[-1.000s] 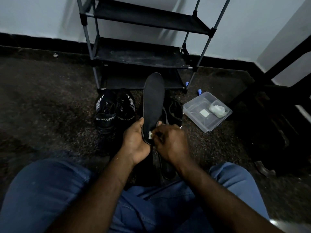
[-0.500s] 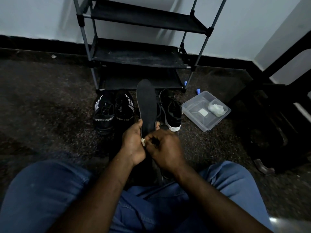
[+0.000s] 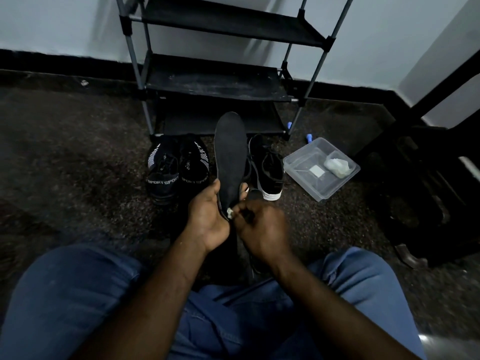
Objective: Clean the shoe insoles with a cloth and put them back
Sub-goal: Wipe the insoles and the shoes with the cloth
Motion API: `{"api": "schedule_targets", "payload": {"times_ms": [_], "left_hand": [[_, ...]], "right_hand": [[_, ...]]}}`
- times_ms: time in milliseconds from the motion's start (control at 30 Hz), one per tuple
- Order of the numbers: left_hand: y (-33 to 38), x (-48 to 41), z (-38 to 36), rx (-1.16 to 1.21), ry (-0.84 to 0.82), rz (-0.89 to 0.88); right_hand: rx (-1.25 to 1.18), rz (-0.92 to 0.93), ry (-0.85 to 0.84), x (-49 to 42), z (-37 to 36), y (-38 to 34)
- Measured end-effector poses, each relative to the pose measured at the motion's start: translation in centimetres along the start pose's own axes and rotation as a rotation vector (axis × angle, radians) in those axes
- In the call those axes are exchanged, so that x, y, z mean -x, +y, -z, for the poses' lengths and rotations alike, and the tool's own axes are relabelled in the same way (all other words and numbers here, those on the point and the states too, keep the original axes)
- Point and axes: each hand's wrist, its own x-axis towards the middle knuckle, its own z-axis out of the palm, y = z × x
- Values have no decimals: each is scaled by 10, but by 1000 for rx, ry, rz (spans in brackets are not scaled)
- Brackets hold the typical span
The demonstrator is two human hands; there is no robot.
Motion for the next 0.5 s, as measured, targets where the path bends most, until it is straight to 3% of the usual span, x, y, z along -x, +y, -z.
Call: {"api": "schedule_targets", "payload": {"times_ms": [100,333,500], "left_hand": [[-7,3,0,-69,1,35],[0,1,3,-68,-67,29],[-7,2,3,-114,-108,14]], "right_hand": [[-116,5,-23,-2,-1,-13],[133,173,-11,-6,6,-13],[217,132,110,-37,15,-9]]}}
